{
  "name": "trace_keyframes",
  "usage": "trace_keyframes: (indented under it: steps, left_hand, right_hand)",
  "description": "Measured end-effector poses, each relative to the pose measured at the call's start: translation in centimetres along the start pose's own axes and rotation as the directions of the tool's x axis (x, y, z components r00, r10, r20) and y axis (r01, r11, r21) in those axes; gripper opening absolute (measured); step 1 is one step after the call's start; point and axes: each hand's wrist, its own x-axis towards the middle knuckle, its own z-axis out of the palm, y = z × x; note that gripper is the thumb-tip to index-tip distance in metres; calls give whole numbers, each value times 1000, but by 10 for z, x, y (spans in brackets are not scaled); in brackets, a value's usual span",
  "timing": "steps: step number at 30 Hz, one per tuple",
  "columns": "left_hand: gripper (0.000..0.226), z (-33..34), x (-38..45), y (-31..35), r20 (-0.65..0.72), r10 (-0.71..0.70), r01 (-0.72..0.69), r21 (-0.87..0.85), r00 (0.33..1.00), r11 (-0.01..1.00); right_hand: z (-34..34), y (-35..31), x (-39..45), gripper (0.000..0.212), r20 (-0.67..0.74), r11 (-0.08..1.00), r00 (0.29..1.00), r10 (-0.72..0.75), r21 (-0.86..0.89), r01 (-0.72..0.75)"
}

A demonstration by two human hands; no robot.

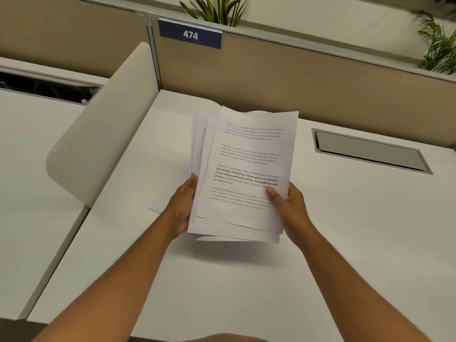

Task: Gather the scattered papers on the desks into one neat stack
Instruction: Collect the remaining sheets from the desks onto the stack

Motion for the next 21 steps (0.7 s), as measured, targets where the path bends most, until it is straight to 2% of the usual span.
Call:
trace_keyframes:
  steps: [4,5,8,12,14,17,19,21]
  left_hand:
    - [83,3,-5,1,57,-45,43,30,997,999]
    - [79,4,-7,2,68,-20,18,35,997,999]
    - [47,4,-5,-1,51,66,-69,53,997,996]
    - [44,3,0,-7,77,67,-77,134,995,988]
    - [43,4,1,-9,79,74,-86,173,994,981]
    - [42,4,1,-16,33,106,-110,185,994,977]
    - [44,1,-1,-21,-30,125,-120,135,992,984]
    - [46,-4,-5,-24,-95,142,-133,91,985,987]
  right_hand:
    - [1,-1,2,35,31,994,998,-49,-101,52]
    - [1,0,3,38,22,989,998,-61,-134,63]
    - [-1,5,5,55,21,983,996,-88,-161,90]
    - [-7,8,3,90,37,990,997,-73,-117,77]
    - [-8,9,3,85,45,989,996,-71,-131,76]
    - [-10,14,9,54,38,977,999,-36,-210,43]
    - [-17,21,15,38,-60,956,998,2,-293,-19]
    - [-29,34,24,43,-210,885,977,23,-451,-118]
